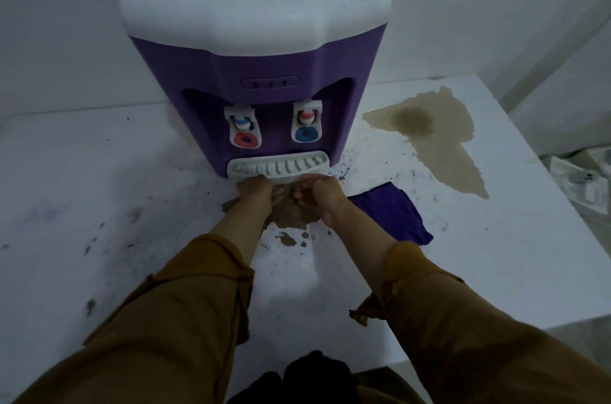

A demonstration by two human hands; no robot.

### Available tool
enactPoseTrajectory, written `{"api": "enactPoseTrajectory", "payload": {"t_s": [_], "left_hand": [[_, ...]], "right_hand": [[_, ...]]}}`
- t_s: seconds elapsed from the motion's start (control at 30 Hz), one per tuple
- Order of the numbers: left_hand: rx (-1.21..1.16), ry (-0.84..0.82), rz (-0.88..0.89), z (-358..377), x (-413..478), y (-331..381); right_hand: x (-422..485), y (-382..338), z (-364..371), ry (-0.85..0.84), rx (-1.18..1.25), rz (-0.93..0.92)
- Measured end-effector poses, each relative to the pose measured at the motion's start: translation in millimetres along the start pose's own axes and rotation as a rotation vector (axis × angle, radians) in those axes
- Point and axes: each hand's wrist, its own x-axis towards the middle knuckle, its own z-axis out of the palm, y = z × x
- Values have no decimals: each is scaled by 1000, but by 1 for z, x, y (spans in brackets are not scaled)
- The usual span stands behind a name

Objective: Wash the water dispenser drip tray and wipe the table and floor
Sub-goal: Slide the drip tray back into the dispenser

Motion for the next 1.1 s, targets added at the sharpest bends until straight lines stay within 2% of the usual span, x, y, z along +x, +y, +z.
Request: {"api": "enactPoseTrajectory", "payload": {"t_s": [0.17, 0.47, 0.7, 0.8, 0.93, 1.1], "left_hand": [[-16, -108, -121, -2, 5, 7], [150, -130, -127, -16, 19, 14], [179, -135, -101, -19, 19, 13], [136, -148, -106, -21, 19, 13], [39, -153, -78, -23, 20, 11], [-312, -106, -40, -22, 20, 6]], "right_hand": [[10, -1, 7, -11, -32, 68], [21, 1, 18, 37, 49, 155], [20, 0, 25, 172, 222, 38], [22, -4, 25, 180, 338, 23], [23, -5, 20, 89, 439, 132], [28, -5, 16, 91, 565, 164]]}}
